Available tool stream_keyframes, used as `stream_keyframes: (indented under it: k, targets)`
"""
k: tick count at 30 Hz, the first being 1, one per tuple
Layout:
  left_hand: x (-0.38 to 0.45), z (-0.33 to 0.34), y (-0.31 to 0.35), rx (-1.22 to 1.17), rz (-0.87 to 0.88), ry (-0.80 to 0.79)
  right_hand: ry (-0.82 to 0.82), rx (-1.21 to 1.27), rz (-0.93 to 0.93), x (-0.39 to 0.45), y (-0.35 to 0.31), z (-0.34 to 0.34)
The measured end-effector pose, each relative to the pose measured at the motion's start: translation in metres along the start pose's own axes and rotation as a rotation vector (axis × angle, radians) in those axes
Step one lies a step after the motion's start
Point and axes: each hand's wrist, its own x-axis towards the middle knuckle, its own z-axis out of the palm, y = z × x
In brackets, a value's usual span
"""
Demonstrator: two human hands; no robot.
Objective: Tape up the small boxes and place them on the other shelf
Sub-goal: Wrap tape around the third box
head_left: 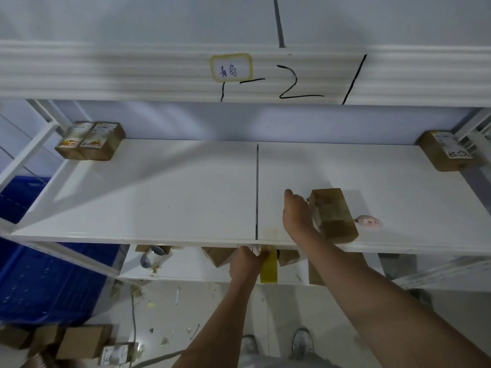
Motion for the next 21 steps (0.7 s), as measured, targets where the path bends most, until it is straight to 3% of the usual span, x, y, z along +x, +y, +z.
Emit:
stream_keyframes:
  k: [5, 14, 21]
  targets:
    - [-0.005, -0.023, 0.012, 0.122, 0.033, 0.096, 0.019, 0.016, 0.05, 0.013, 0.019, -0.032]
    - [-0.013, -0.031, 0.062, 0.114, 0.107, 0.173, 0.094, 0.047, 0.085, 0.008, 0.065, -0.062]
    - [-0.02, -0.005, 0.13, -0.156, 0.12, -0.111, 0.013, 0.128, 0.291, 0.006, 0.112, -0.076]
